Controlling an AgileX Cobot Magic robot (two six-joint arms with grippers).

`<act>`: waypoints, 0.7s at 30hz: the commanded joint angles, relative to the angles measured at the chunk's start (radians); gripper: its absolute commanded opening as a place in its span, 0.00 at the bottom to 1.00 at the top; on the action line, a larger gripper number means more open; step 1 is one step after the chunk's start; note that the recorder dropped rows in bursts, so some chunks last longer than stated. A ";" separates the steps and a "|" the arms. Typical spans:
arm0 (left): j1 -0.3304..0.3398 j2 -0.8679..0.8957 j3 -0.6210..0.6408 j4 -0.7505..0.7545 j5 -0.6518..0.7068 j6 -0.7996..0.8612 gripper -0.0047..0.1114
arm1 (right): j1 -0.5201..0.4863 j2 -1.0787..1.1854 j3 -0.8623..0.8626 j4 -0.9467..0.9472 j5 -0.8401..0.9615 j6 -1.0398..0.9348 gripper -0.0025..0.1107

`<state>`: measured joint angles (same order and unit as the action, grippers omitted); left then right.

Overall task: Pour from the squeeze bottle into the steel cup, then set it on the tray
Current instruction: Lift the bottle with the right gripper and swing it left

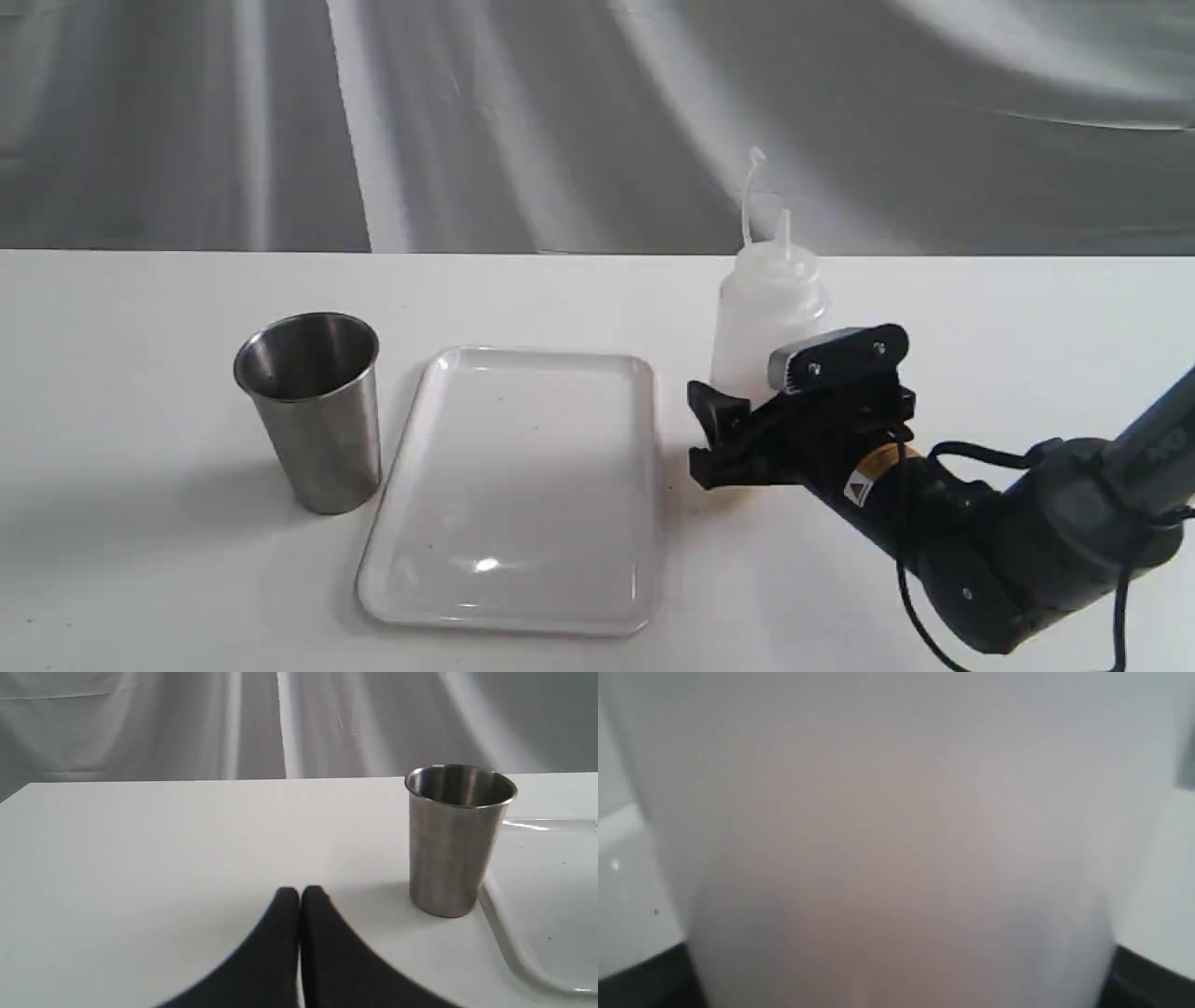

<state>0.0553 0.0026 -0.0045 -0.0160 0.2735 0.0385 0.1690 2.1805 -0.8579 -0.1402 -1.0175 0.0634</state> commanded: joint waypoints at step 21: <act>-0.008 -0.003 0.004 -0.001 -0.008 -0.004 0.04 | -0.009 -0.684 -0.006 0.028 0.401 -0.063 0.02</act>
<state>0.0553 0.0026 -0.0045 -0.0160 0.2735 0.0385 0.1690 1.5397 -0.8561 -0.1234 -0.6196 0.0066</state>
